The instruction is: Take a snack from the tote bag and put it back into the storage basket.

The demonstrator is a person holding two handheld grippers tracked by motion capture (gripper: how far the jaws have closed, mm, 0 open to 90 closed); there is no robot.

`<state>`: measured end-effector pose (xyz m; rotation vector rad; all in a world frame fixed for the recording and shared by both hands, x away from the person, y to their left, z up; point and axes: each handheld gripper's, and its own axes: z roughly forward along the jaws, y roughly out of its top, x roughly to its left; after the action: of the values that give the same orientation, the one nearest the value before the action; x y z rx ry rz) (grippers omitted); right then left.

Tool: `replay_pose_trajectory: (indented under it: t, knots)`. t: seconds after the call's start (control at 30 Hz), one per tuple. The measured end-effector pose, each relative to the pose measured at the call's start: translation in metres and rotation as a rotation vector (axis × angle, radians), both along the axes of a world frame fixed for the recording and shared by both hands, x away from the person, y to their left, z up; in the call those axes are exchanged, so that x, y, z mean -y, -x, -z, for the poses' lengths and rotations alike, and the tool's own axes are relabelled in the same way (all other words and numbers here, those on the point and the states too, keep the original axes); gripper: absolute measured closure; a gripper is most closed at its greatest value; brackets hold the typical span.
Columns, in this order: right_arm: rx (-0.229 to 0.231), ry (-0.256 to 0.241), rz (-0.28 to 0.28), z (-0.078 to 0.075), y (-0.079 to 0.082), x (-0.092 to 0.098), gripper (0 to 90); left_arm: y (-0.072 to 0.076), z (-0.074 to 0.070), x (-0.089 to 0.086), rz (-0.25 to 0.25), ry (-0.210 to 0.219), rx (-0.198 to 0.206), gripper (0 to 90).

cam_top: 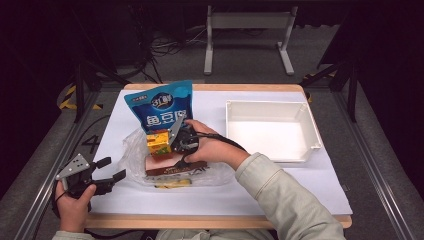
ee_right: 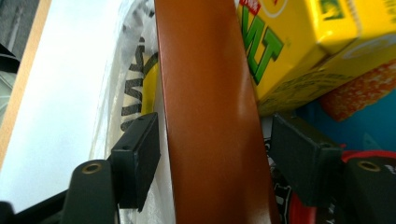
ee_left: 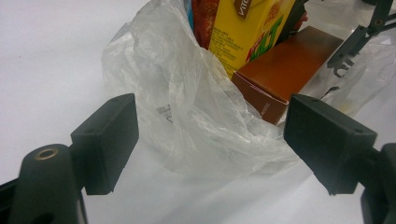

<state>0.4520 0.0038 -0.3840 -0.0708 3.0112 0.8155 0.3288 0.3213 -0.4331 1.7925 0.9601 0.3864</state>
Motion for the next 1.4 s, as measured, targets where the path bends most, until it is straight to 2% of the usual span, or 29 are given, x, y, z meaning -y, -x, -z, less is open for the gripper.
replay_pose_trajectory:
  t: [0.2, 0.37, 0.53, 0.87, 1.1, 1.27, 1.4]
  knots:
    - [0.003, 0.03, -0.018, 0.005, 0.001, -0.005, 34.6, 0.001, -0.001, -0.001, -0.007, 0.006, 0.008, 18.5]
    - [0.03, 0.066, -0.031, 0.008, 0.003, -0.008, 34.4, 0.001, -0.001, 0.0, -0.009, 0.01, 0.012, 18.4]
    - [0.037, 0.068, -0.042, 0.01, 0.004, -0.011, 33.9, 0.001, -0.001, 0.0, -0.01, 0.01, 0.011, 18.4]
    - [0.052, 0.121, -0.05, 0.019, 0.008, -0.017, 32.7, 0.002, -0.002, -0.001, -0.012, 0.013, 0.015, 18.4]
    - [0.067, 0.134, -0.06, 0.023, 0.009, -0.019, 34.0, 0.002, -0.002, -0.001, -0.016, 0.022, 0.015, 18.4]
    - [0.084, 0.133, -0.069, 0.022, 0.009, -0.018, 42.3, 0.002, -0.002, -0.002, -0.02, 0.022, 0.017, 18.4]
    - [0.09, 0.131, -0.079, 0.02, 0.011, -0.016, 42.7, 0.002, -0.002, -0.003, -0.027, 0.034, 0.015, 18.4]
